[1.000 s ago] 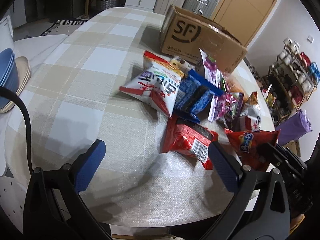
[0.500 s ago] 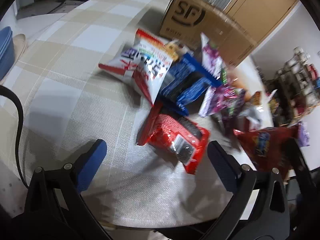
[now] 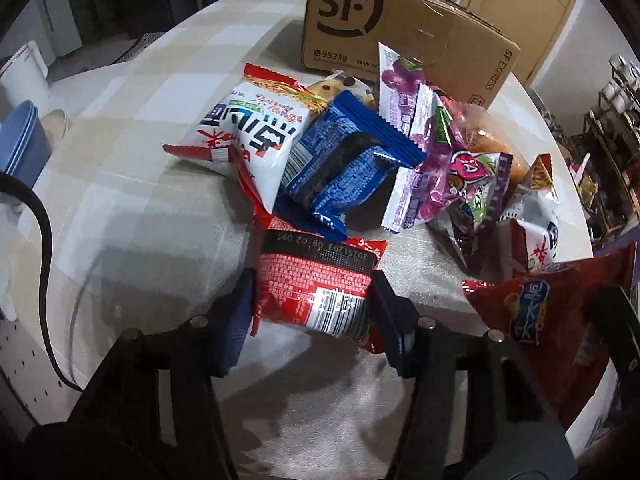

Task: Organize snacks
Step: 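Grasp the red wafer pack with the left gripper while the right gripper lifts its red bag, then carry both red bags over the cardboard box with both grippers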

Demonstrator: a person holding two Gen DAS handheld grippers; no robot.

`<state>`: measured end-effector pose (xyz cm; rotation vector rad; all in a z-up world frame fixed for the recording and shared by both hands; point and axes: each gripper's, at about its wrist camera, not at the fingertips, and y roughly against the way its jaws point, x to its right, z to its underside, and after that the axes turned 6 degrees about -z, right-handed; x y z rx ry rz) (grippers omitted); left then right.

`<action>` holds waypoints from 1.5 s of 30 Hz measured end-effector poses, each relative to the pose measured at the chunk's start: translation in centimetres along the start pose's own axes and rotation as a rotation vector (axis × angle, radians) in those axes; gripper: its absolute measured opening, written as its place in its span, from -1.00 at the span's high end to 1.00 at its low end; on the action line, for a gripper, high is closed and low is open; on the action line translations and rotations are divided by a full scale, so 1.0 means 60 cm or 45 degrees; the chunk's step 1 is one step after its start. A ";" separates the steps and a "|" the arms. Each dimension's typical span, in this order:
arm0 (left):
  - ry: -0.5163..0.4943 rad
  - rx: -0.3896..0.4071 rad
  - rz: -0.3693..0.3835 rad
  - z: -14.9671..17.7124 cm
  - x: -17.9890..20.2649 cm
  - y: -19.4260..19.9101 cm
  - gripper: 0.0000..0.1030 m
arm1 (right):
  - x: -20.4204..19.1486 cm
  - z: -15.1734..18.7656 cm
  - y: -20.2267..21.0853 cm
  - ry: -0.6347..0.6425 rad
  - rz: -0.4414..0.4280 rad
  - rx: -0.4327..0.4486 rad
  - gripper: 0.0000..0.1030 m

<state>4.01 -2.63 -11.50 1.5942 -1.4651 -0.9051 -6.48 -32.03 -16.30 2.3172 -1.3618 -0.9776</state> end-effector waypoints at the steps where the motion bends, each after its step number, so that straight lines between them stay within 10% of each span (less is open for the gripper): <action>1: -0.016 0.006 0.010 0.001 -0.002 0.001 0.02 | 0.000 0.000 0.000 0.001 0.001 -0.002 0.67; 45: -0.087 0.186 0.177 -0.033 -0.157 0.105 0.11 | -0.044 -0.017 -0.017 0.067 -0.028 0.032 0.69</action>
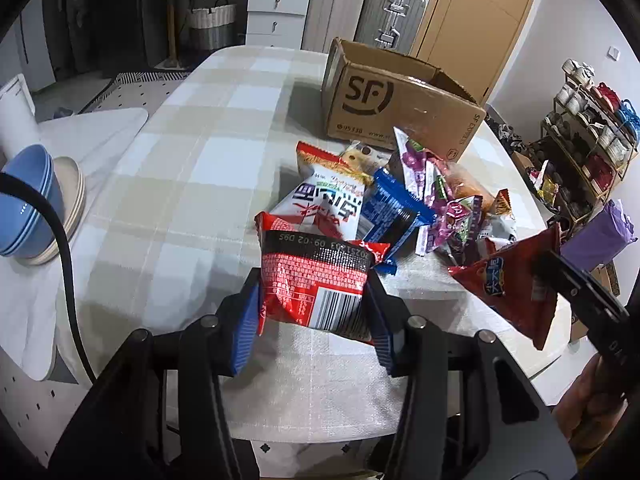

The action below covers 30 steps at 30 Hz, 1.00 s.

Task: Organize snacks
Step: 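Carry both red bags over the cardboard box with both grippers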

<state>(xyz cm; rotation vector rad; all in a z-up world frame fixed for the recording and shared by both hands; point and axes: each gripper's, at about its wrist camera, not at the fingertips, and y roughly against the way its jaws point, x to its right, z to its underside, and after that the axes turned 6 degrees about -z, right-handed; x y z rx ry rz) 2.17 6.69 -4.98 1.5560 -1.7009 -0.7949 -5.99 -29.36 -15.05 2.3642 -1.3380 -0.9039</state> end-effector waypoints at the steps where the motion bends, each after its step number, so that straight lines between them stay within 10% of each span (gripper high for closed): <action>1: -0.004 0.004 0.001 -0.002 0.001 0.003 0.11 | -0.002 -0.003 0.004 0.001 -0.003 0.009 0.69; 30: -0.130 0.129 0.069 -0.263 0.087 0.071 0.11 | 0.004 -0.255 0.046 -0.045 -0.055 0.236 0.69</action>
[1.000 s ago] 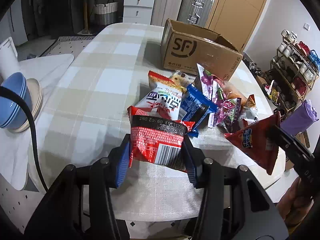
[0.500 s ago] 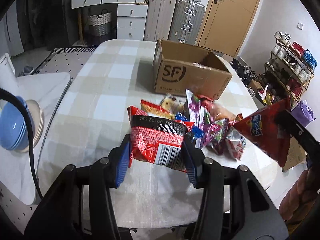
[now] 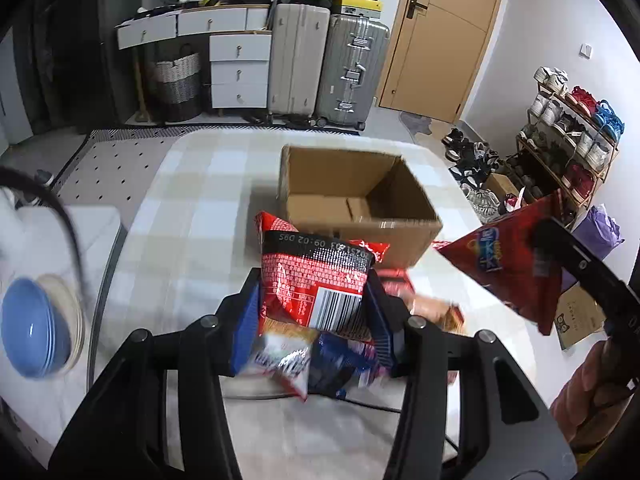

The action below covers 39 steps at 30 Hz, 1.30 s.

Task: Organize snacks
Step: 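Carry both red bags over the cardboard box with both grippers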

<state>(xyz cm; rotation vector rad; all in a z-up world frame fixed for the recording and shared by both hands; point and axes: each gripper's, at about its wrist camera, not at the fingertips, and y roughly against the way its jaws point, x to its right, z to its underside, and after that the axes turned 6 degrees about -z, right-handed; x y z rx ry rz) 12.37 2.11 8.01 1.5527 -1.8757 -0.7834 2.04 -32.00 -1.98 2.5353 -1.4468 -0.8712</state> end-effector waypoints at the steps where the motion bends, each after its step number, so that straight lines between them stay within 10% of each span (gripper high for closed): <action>1: -0.010 -0.002 -0.010 -0.016 0.006 -0.008 0.11 | 0.008 -0.010 -0.007 -0.010 -0.002 0.002 0.69; 16: -0.037 -0.099 0.040 -0.187 0.062 -0.207 0.11 | 0.125 -0.097 -0.159 -0.100 0.062 -0.066 0.69; 39: -0.159 -0.338 0.062 -0.171 0.083 -0.439 0.11 | 0.197 -0.063 -0.343 0.006 0.231 -0.317 0.69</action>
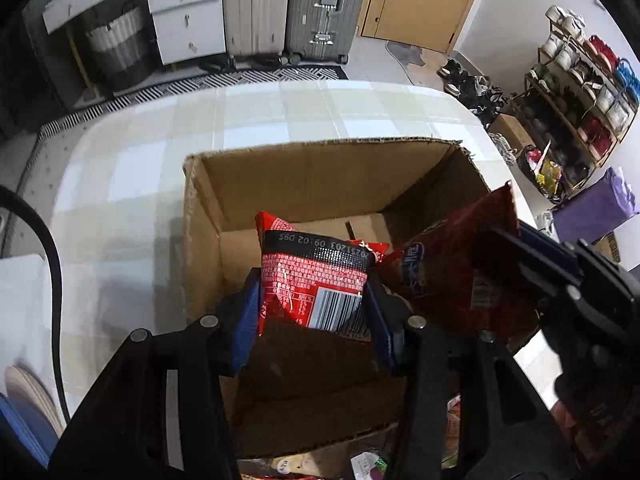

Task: Organize snacks
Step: 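Carry both red bags over the cardboard box with both grippers, then open both grippers to drop the red bags into the box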

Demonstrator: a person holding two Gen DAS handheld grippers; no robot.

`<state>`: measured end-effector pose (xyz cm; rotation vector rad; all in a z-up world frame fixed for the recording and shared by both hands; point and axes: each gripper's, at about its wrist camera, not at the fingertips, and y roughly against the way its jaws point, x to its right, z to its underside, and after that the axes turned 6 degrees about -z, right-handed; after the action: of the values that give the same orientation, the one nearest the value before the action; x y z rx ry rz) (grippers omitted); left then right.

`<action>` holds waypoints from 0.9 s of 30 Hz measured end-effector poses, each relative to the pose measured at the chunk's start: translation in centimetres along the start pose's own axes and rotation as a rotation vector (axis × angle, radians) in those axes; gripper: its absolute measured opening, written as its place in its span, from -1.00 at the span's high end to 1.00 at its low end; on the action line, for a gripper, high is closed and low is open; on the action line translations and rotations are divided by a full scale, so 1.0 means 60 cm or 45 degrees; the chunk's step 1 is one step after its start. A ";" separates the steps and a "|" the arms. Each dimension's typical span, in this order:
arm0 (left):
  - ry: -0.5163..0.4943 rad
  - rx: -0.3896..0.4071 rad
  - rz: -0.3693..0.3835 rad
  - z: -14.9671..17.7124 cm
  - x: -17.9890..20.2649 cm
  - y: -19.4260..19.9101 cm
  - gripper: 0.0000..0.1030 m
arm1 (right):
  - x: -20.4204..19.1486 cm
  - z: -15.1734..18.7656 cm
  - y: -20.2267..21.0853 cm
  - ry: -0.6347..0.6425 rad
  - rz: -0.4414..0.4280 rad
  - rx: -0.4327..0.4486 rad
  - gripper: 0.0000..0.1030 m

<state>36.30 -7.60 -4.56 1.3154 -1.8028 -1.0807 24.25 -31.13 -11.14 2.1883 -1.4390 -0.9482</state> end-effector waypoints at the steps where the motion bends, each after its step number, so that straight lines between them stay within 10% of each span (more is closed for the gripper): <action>1: -0.010 0.001 -0.009 0.000 0.002 -0.003 0.11 | -0.001 0.003 -0.004 0.004 0.004 -0.007 0.69; 27: -0.022 -0.015 -0.044 0.000 0.012 -0.010 -0.18 | 0.027 0.007 -0.034 -0.053 0.055 -0.112 0.60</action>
<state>36.34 -8.38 -5.08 1.3390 -1.7894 -1.1231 25.74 -31.74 -13.24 2.0785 -1.4293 -1.0280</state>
